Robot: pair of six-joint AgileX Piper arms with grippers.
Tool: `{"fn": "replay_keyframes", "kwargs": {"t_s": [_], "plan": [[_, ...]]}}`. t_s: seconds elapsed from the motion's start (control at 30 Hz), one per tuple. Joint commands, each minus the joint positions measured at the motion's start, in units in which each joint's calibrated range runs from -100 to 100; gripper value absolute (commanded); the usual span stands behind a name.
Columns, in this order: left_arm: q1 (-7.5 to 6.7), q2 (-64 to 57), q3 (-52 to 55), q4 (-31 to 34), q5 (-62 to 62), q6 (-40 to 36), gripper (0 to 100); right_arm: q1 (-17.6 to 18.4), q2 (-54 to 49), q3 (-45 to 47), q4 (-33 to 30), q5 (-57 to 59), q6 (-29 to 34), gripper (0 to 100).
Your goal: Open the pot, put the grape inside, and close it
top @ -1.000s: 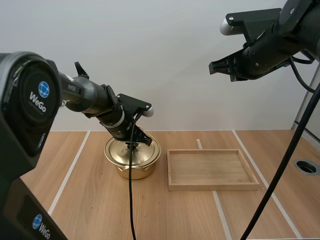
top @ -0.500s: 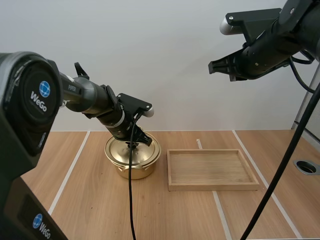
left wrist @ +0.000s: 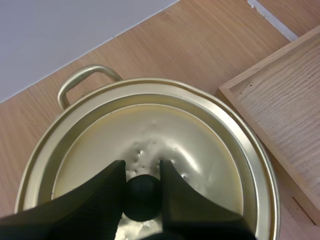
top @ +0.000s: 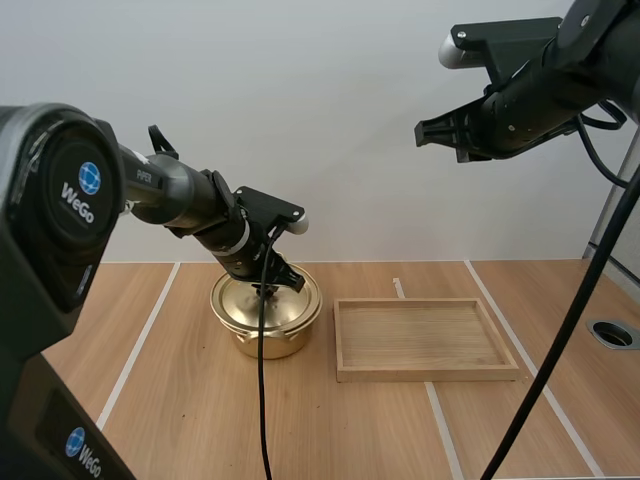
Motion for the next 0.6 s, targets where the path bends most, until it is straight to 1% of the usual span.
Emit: {"fn": "replay_keyframes", "kwargs": {"t_s": [0.0, 0.03, 0.07, 0.1, 0.17, 0.23, 0.3, 0.33, 0.37, 0.4, 0.57], "plan": [[-0.19, 0.3, 0.1, -1.3, 0.3, 0.4, 0, -0.2, -0.9, 0.2, 0.6, 0.6, -0.1, 0], [-0.19, 0.3, 0.1, -1.3, 0.4, 0.4, 2, -0.2, -0.9, 0.2, 0.6, 0.6, -0.1, 0], [-0.19, 0.3, 0.1, -1.3, 0.4, 0.4, 6, -0.2, -0.9, 0.2, 0.6, 0.6, -0.1, 0], [-0.19, 0.3, 0.1, -1.3, 0.4, 0.4, 12, -0.2, -0.9, 0.2, 0.6, 0.6, -0.1, 0], [-0.19, 0.3, 0.1, -1.3, 0.4, 0.4, 30, -0.2, -0.9, 0.2, 0.6, 0.6, -0.2, 0], [-0.19, 0.3, 0.1, -1.3, 0.4, 0.4, 53, -0.2, -0.9, 0.2, 0.6, 0.6, -0.2, 0], [-0.19, 0.3, 0.1, -1.3, 0.4, 0.4, 79, -0.2, -0.9, 0.2, 0.6, 0.7, -0.2, 0], [-0.19, 0.3, 0.1, -1.3, 0.4, 0.4, 90, -0.2, -0.9, 0.2, 0.6, 0.7, -0.2, 0], [-0.19, 0.3, 0.1, -1.3, 0.4, 0.4, 97, -0.2, -0.9, 0.2, 0.6, 0.7, -0.2, 0], [-0.19, 0.3, 0.1, -1.3, 0.4, 0.4, 100, -0.2, -0.9, 0.2, 0.6, 0.7, -0.2, 0], [-0.19, 0.0, 0.0, -1.3, 0.4, 0.4, 100, -0.2, -0.9, 0.2, 0.6, 1.1, -0.4, 0]]}}
